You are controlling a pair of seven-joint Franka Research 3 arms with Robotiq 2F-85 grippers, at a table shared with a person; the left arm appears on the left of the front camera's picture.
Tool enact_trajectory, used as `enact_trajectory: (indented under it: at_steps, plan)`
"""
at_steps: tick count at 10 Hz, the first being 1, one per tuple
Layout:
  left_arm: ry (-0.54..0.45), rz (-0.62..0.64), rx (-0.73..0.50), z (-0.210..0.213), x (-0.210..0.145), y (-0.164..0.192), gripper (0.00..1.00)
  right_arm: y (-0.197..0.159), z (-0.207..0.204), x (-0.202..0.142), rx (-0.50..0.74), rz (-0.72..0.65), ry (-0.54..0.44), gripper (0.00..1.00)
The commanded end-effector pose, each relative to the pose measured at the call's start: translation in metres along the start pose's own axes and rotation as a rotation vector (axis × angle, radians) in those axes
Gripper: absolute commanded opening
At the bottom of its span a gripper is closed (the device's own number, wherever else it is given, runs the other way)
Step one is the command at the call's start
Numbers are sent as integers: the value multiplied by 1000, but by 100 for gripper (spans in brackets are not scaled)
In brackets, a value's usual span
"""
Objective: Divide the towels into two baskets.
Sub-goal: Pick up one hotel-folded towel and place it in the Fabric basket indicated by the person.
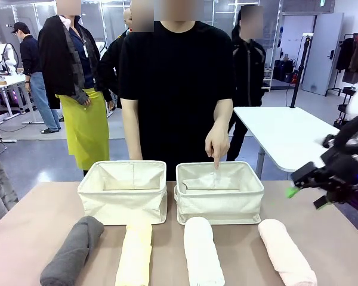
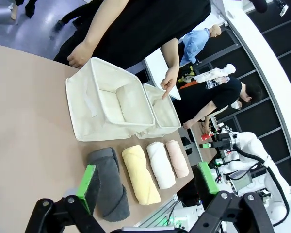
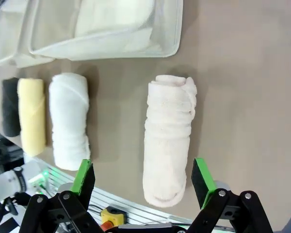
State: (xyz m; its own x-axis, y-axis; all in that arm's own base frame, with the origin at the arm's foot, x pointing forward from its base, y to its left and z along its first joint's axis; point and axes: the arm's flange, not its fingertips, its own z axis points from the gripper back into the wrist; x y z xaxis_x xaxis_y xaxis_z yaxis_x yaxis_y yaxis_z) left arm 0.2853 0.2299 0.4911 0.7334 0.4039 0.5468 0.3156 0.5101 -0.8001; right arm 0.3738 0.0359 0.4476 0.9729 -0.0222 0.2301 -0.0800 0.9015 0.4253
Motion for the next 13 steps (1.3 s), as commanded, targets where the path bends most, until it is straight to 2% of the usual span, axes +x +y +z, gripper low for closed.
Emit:
enact_trajectory:
  at_steps: [1,6,8,13]
  plan:
    - [-12,-7,-22,3,1,0,100,-7,-53,-53,-126,-2,4,100]
    - [-12,-7,-22,3,1,0,100,-4,-105,-66,-256,47,73,100]
    - [-12,-7,-22,3,1,0,100,-5,-124,-73,-337,87,72,100]
    - [-12,-7,-22,3,1,0,100,-4,-152,-88,-402,118,119,100]
